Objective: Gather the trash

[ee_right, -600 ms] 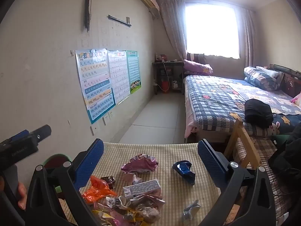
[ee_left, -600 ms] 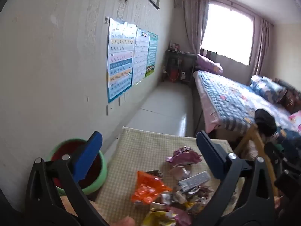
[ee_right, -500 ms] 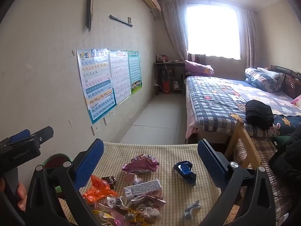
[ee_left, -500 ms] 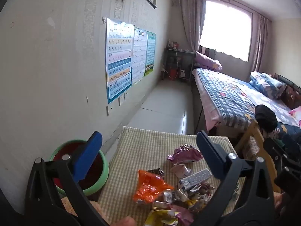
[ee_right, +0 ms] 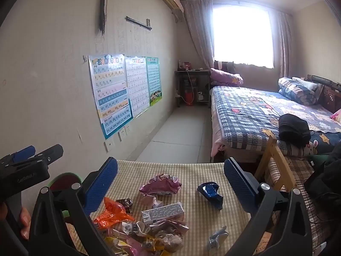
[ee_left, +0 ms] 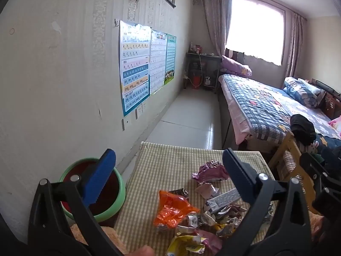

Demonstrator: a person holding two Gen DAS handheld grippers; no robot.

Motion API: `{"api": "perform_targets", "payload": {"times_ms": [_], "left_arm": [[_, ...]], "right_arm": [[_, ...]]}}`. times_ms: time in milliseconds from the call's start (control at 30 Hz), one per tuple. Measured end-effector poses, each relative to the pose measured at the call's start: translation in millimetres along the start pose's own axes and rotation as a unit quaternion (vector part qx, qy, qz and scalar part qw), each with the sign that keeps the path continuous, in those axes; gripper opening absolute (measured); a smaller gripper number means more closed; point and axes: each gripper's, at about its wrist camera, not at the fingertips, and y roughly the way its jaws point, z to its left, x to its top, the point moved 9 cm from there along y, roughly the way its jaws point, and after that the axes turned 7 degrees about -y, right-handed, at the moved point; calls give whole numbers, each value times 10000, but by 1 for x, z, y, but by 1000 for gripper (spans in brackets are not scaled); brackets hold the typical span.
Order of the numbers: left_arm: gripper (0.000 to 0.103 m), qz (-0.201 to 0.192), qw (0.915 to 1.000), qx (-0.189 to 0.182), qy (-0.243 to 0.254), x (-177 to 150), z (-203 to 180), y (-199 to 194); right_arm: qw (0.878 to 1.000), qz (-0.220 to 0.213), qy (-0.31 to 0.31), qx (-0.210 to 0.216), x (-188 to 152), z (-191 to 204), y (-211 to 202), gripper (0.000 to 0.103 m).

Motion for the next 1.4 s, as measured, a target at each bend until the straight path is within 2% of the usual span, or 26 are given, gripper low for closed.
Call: {"api": "perform_targets", "payload": {"times_ms": [767, 1400], "left_arm": [[98, 78, 9999, -86, -30, 11, 9, 3], [98, 154, 9999, -3, -10, 11, 12, 9]], "right_arm": [[10000, -26, -3, 13, 4, 2, -3, 96], [10000, -17, -35, 16, 1, 3, -3, 96]]}}
